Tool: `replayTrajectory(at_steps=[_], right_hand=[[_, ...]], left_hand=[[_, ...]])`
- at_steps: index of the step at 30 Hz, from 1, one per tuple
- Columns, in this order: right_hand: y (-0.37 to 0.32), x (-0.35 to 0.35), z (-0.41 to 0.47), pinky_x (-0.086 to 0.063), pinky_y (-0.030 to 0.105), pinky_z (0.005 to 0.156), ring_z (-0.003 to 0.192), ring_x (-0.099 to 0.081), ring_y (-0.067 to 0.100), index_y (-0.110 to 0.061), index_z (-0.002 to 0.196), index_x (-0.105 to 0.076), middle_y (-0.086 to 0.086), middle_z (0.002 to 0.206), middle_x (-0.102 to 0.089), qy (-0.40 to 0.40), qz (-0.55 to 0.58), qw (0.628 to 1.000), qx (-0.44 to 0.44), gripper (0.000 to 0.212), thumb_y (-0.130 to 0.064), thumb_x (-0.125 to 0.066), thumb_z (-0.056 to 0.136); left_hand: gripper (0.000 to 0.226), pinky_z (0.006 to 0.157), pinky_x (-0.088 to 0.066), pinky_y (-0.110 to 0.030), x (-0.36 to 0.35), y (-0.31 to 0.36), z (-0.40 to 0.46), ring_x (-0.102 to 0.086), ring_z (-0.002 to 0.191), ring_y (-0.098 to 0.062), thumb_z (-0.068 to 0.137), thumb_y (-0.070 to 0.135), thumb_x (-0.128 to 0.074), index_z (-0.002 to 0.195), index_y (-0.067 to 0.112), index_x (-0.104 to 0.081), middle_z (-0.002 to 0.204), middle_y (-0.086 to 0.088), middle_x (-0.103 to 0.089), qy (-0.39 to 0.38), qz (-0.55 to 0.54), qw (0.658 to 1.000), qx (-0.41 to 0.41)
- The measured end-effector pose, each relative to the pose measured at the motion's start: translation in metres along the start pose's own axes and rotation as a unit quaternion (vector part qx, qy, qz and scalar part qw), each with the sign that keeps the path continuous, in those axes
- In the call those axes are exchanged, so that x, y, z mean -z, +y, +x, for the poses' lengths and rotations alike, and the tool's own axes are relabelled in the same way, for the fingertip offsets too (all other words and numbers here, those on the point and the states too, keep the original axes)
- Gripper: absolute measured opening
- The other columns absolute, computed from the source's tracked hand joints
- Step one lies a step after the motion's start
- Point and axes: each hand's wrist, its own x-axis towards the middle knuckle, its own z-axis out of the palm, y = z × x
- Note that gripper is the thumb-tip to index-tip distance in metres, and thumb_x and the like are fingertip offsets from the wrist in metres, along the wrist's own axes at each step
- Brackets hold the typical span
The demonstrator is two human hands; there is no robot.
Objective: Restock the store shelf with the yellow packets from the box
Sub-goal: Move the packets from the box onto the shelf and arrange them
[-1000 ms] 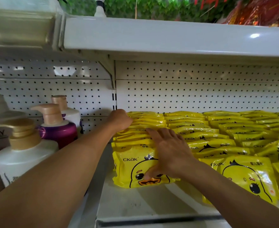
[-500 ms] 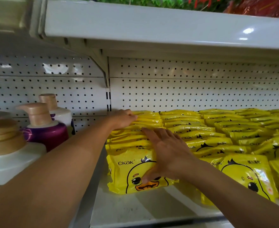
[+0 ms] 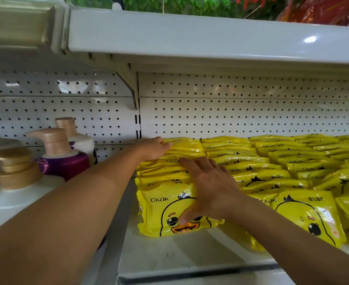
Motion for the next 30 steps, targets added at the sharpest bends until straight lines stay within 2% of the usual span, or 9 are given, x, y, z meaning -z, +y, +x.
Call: replayTrajectory(at_steps=[10, 15, 17, 19, 20, 21, 25, 27, 30], right_hand=[[-0.006, 0.004, -0.011, -0.015, 0.043, 0.114, 0.138, -0.019, 0.025, -0.032, 0.146, -0.007, 0.000, 0.146, -0.021, 0.018, -0.016, 1.000, -0.011, 0.125, -0.070, -0.074, 0.048], [-0.006, 0.005, -0.020, -0.007, 0.046, 0.117, 0.144, -0.002, 0.025, -0.030, 0.148, -0.003, 0.002, 0.154, -0.005, 0.021, 0.007, 1.000, -0.022, 0.124, -0.072, -0.071, 0.053], [-0.005, 0.005, -0.023, -0.005, 0.047, 0.117, 0.144, 0.000, 0.025, -0.030, 0.148, -0.003, 0.002, 0.155, -0.003, 0.022, 0.014, 0.999, -0.025, 0.122, -0.080, -0.063, 0.054], [-0.005, 0.004, -0.024, -0.005, 0.048, 0.117, 0.144, 0.000, 0.024, -0.033, 0.148, -0.004, 0.002, 0.155, -0.004, 0.025, 0.020, 0.999, -0.027, 0.124, -0.092, -0.041, 0.045], [-0.005, 0.002, -0.024, -0.004, 0.048, 0.117, 0.144, 0.000, 0.024, -0.034, 0.147, -0.003, 0.002, 0.156, -0.004, 0.026, 0.021, 0.999, -0.030, 0.125, -0.092, -0.029, 0.040], [-0.005, 0.001, -0.024, -0.004, 0.048, 0.117, 0.144, 0.000, 0.024, -0.035, 0.147, -0.002, 0.002, 0.156, -0.004, 0.025, 0.021, 0.999, -0.034, 0.125, -0.092, -0.025, 0.038], [-0.012, -0.005, -0.024, -0.009, 0.048, 0.117, 0.143, -0.004, 0.027, -0.032, 0.147, 0.004, 0.003, 0.155, -0.006, 0.020, -0.003, 0.998, -0.053, 0.121, -0.083, -0.056, 0.056], [-0.018, -0.007, -0.023, -0.012, 0.047, 0.116, 0.142, -0.007, 0.029, -0.028, 0.147, 0.006, 0.005, 0.153, -0.007, 0.025, -0.026, 0.997, -0.065, 0.126, -0.081, -0.060, 0.054], [-0.024, -0.012, -0.021, -0.019, 0.044, 0.113, 0.138, -0.016, 0.031, -0.022, 0.146, -0.004, 0.008, 0.151, -0.013, 0.062, -0.036, 0.995, -0.070, 0.124, -0.080, -0.062, 0.053]], left_hand=[[0.059, 0.110, -0.026, -0.036, 0.004, -0.008, -0.027, -0.026, 0.140, -0.028, 0.098, 0.049, -0.031, 0.148, 0.017, -0.024, 0.155, -0.010, -0.024, 0.004, -0.006, 1.000, 0.004], [0.060, 0.112, -0.025, -0.038, 0.005, -0.011, -0.039, -0.026, 0.141, -0.028, 0.098, 0.050, -0.030, 0.148, 0.018, -0.022, 0.155, -0.010, -0.024, 0.003, -0.001, 1.000, 0.010], [0.060, 0.112, -0.025, -0.038, 0.006, -0.011, -0.043, -0.026, 0.141, -0.027, 0.098, 0.050, -0.030, 0.148, 0.018, -0.022, 0.155, -0.010, -0.024, 0.004, 0.002, 1.000, 0.008], [0.060, 0.112, -0.026, -0.037, 0.006, -0.009, -0.046, -0.027, 0.140, -0.027, 0.098, 0.050, -0.030, 0.148, 0.018, -0.022, 0.154, -0.009, -0.025, 0.002, 0.000, 1.000, 0.005], [0.060, 0.111, -0.026, -0.036, 0.005, -0.008, -0.048, -0.028, 0.140, -0.026, 0.098, 0.050, -0.030, 0.148, 0.018, -0.023, 0.154, -0.009, -0.026, 0.001, -0.001, 1.000, 0.002], [0.059, 0.111, -0.026, -0.035, 0.005, -0.007, -0.050, -0.028, 0.140, -0.026, 0.098, 0.049, -0.031, 0.148, 0.018, -0.024, 0.154, -0.008, -0.026, 0.000, 0.000, 1.000, 0.001], [0.057, 0.110, -0.026, -0.034, 0.003, -0.006, -0.053, -0.028, 0.140, -0.025, 0.099, 0.047, -0.030, 0.148, 0.018, -0.025, 0.154, -0.006, -0.026, -0.006, -0.001, 1.000, -0.003], [0.058, 0.111, -0.027, -0.035, 0.003, -0.008, -0.052, -0.028, 0.140, -0.026, 0.098, 0.049, -0.030, 0.147, 0.019, -0.027, 0.154, -0.007, -0.026, -0.008, -0.001, 1.000, 0.002], [0.057, 0.112, -0.027, -0.036, 0.004, -0.010, -0.052, -0.028, 0.140, -0.026, 0.098, 0.049, -0.029, 0.147, 0.019, -0.026, 0.154, -0.007, -0.025, -0.009, 0.001, 1.000, 0.003]])
